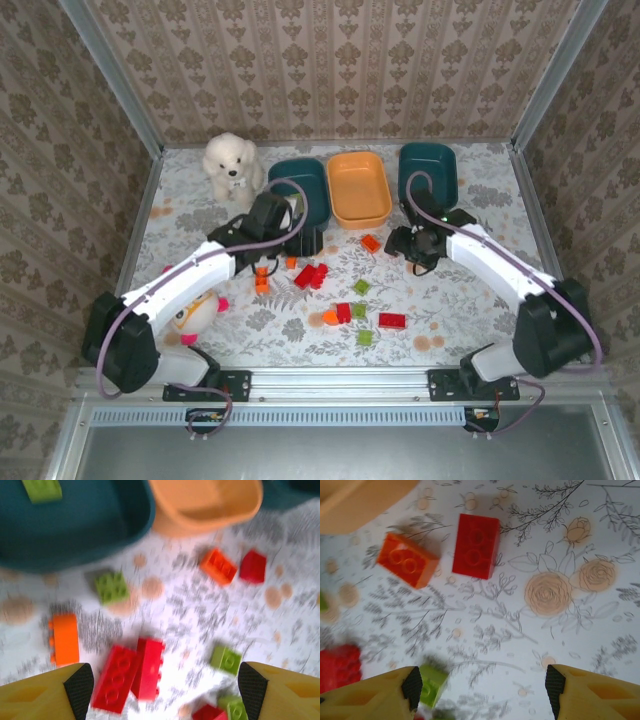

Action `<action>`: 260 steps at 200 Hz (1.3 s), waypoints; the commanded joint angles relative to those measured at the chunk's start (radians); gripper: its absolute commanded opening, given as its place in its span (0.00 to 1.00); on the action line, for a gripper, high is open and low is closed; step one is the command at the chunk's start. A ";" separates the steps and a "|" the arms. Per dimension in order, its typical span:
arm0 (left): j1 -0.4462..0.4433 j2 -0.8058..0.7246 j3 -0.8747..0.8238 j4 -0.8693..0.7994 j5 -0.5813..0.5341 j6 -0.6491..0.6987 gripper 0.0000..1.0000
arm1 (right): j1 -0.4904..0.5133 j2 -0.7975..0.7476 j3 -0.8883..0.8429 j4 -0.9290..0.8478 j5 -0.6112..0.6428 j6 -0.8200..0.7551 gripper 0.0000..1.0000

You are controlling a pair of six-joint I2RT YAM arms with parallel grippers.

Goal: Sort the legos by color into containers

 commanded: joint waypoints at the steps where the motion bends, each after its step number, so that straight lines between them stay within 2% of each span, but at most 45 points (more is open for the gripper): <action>1: -0.030 -0.100 -0.075 0.112 -0.027 -0.055 0.80 | -0.017 0.127 0.040 0.087 -0.019 0.042 0.69; 35: -0.036 -0.185 -0.150 0.168 -0.061 -0.094 0.85 | -0.035 0.286 0.134 0.110 0.004 0.027 0.67; 78: -0.038 -0.223 -0.155 0.157 -0.075 -0.101 0.93 | -0.057 0.369 0.185 0.118 0.025 0.020 0.66; 130: -0.036 -0.239 -0.149 0.145 -0.080 -0.100 0.94 | -0.066 0.437 0.218 0.102 0.037 0.024 0.52; 162: -0.037 -0.225 -0.137 0.154 -0.076 -0.095 0.94 | -0.066 0.447 0.204 0.113 0.037 0.043 0.43; 192: -0.035 -0.213 -0.124 0.161 -0.068 -0.096 0.94 | -0.064 0.403 0.201 0.101 0.059 0.036 0.27; 229: -0.015 -0.182 -0.037 0.126 -0.074 -0.092 0.94 | 0.026 0.253 0.295 0.018 0.182 -0.111 0.26; 260: 0.067 -0.073 0.070 0.098 -0.003 -0.118 0.95 | 0.094 0.318 0.465 -0.014 0.176 -0.201 0.26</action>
